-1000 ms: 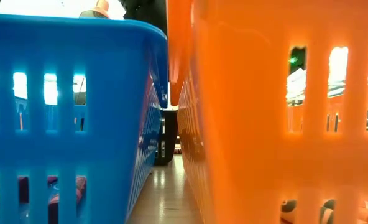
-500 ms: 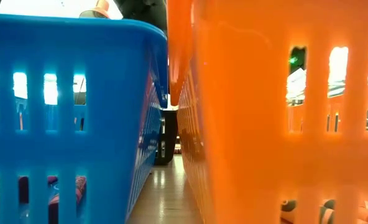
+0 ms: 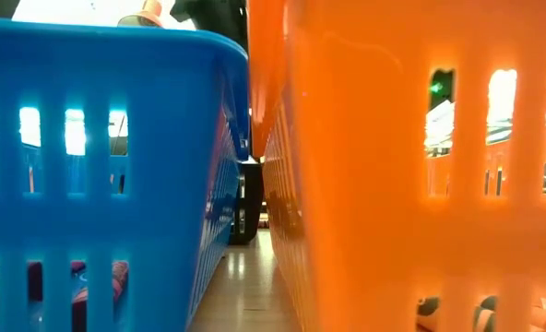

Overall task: Sort crayons
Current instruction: Put the black crayon into the black basket, then put the orange crayon into the orange basket

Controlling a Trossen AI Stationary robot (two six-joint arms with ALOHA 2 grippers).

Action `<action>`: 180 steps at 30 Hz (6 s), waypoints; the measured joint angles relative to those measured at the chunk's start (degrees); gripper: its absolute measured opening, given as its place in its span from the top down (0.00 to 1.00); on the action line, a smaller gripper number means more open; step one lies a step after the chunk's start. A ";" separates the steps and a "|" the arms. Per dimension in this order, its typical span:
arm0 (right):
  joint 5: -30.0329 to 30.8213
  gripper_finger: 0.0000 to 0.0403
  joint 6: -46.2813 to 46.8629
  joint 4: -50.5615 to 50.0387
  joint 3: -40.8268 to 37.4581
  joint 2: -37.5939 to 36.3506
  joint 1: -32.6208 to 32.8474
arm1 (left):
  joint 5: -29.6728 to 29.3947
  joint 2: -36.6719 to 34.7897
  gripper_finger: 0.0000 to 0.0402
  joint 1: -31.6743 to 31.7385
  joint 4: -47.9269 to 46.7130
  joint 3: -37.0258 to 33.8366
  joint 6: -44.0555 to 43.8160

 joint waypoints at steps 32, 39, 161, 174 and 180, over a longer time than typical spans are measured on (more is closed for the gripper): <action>1.91 0.92 -2.97 1.02 -2.21 0.07 -2.13 | 16.14 7.17 0.70 14.40 5.57 -0.02 36.11; 1.59 0.92 -3.06 2.76 -3.30 0.07 -3.01 | 16.53 7.60 0.70 14.51 5.72 0.00 36.62; 3.73 0.92 -5.11 2.70 -3.41 0.00 -1.45 | 18.58 -1.62 0.65 10.22 8.50 -4.64 23.10; 0.50 0.92 -4.98 4.28 -3.39 0.02 -1.48 | 21.73 -1.62 0.65 10.70 24.40 -15.90 32.30; 0.52 0.92 -4.98 4.41 -3.39 0.02 -1.50 | 21.71 -1.60 0.65 10.70 26.50 -18.91 32.20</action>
